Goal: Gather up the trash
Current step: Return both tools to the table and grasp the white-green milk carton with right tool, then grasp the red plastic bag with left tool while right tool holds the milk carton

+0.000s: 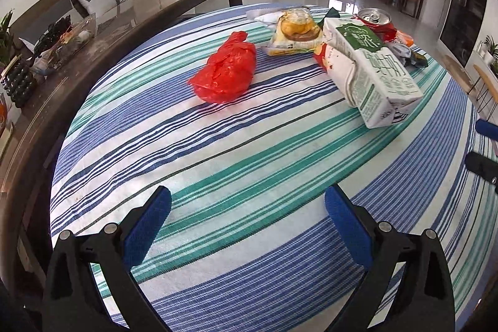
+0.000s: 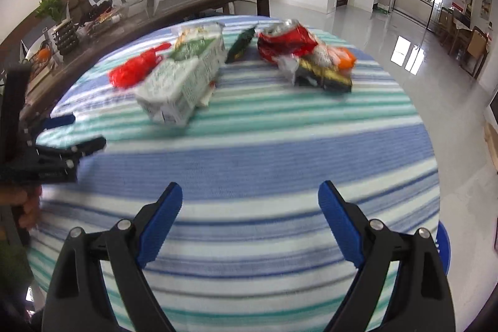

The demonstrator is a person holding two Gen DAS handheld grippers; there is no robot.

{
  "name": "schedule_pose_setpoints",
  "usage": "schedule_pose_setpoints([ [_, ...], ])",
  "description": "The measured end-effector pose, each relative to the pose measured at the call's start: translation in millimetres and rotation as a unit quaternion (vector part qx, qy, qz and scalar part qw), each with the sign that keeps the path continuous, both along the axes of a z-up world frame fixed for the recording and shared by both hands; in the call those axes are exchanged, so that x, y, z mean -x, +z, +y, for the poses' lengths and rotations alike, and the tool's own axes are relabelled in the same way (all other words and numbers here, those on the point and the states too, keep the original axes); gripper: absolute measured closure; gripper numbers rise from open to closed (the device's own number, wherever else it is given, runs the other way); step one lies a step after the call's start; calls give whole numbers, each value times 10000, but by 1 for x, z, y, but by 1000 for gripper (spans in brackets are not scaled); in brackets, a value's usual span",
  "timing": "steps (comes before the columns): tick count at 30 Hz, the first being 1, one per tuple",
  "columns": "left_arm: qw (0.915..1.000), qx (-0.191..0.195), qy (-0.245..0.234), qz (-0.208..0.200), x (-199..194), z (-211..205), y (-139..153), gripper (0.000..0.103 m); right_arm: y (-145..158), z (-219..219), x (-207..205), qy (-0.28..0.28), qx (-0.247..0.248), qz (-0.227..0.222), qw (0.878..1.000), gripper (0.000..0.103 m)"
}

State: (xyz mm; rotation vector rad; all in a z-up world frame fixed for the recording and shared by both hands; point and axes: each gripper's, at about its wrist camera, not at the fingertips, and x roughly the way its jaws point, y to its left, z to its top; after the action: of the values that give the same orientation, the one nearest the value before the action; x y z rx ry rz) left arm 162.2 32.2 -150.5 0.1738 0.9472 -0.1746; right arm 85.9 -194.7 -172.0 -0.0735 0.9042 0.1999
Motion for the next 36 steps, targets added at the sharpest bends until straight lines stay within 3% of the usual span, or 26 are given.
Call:
schedule_pose_setpoints([
  [4, 9998, 191, 59, 48, -3, 6, -3, 4, 15, 27, -35, 107, -246, 68, 9996, 16],
  [8, 9994, 303, 102, 108, -5, 9, -5, 4, 10, 60, -69, 170, -359, 334, 9987, 16],
  [13, 9994, 321, 100, 116, -5, 9, -4, 4, -11, 85, -91, 215, 79, 667, 9975, 17],
  [14, 9994, 321, 101, 116, -6, 9, -4, 4, -12, 85, -89, 249, 141, 684, 9972, 22],
  [15, 9994, 323, 101, 117, -6, 9, -4, 4, -11, 82, -86, 271, 147, 680, 9972, 47],
  [21, 9994, 321, 101, 116, -6, 9, -4, 4, 12, 50, -60, 121, 136, 314, 9993, 53],
  [25, 9994, 321, 101, 116, -6, 9, -4, 4, 20, 22, -35, -31, 219, 129, 9997, 53],
  [32, 9994, 322, 102, 116, -6, 9, -4, 4, -17, -8, 0, -313, 226, 393, 9985, 50],
  [33, 9994, 323, 101, 116, -6, 9, -4, 4, -22, -8, 0, -337, 170, 446, 9983, 37],
  [36, 9994, 325, 101, 117, -6, 9, -4, 4, -35, -2, 1, -344, 193, 425, 9983, 22],
])
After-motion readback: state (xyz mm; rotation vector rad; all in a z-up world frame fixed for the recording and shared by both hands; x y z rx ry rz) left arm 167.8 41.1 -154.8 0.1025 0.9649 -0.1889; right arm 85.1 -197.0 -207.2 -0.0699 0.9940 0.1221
